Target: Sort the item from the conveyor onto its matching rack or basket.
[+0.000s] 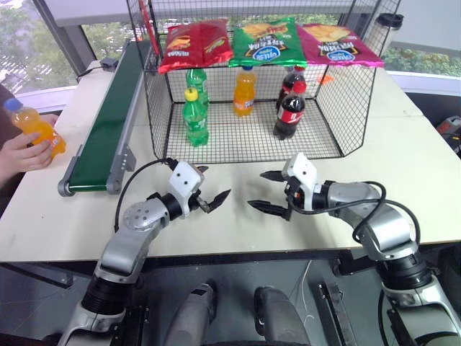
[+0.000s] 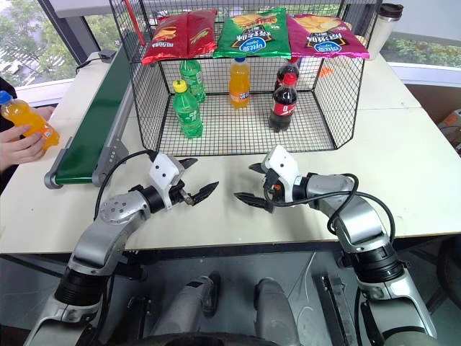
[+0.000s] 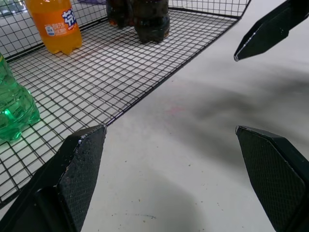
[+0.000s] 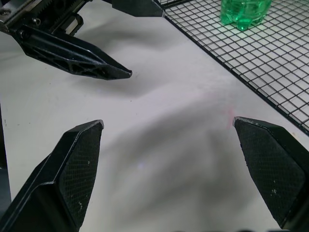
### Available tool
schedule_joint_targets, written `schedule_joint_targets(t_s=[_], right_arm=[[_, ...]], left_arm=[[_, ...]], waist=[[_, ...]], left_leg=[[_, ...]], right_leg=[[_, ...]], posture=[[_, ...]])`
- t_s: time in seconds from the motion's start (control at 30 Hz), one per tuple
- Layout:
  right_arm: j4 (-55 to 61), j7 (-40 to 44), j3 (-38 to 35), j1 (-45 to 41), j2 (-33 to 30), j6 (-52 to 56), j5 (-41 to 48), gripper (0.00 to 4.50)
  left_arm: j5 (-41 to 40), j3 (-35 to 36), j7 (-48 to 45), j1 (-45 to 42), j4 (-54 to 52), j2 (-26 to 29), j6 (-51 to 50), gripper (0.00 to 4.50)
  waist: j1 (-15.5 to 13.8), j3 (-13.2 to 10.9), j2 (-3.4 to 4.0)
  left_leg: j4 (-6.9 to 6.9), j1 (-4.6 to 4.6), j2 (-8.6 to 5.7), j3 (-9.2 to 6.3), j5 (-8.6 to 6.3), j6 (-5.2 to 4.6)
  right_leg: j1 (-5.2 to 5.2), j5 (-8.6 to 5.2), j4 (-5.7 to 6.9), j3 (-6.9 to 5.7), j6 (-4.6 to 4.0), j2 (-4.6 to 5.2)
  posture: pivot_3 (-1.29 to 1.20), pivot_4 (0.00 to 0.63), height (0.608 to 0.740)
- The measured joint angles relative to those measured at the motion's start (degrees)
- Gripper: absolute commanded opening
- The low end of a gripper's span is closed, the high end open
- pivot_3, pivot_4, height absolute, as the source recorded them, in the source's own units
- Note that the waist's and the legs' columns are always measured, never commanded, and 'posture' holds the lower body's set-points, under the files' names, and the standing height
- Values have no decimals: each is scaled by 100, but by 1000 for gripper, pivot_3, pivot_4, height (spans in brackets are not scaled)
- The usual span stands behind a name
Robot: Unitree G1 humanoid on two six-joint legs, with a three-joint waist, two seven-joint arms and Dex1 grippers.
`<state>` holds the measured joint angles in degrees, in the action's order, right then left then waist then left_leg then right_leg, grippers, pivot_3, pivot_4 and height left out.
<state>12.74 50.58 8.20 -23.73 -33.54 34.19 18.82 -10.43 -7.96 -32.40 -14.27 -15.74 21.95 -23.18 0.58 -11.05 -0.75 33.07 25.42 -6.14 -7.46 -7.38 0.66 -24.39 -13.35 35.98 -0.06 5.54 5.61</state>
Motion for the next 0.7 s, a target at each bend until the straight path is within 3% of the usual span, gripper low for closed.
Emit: schedule_joint_targets(t_s=[0.7], right_arm=[[0,-11,0,0,0,-5,1,4461]], left_arm=[[1,-7,0,-2,47,5,1,4500]], waist=[[0,0,0]], left_leg=[[0,0,0,0,0,0]], right_leg=[[0,0,0,0,0,0]], posture=[[0,150,738]])
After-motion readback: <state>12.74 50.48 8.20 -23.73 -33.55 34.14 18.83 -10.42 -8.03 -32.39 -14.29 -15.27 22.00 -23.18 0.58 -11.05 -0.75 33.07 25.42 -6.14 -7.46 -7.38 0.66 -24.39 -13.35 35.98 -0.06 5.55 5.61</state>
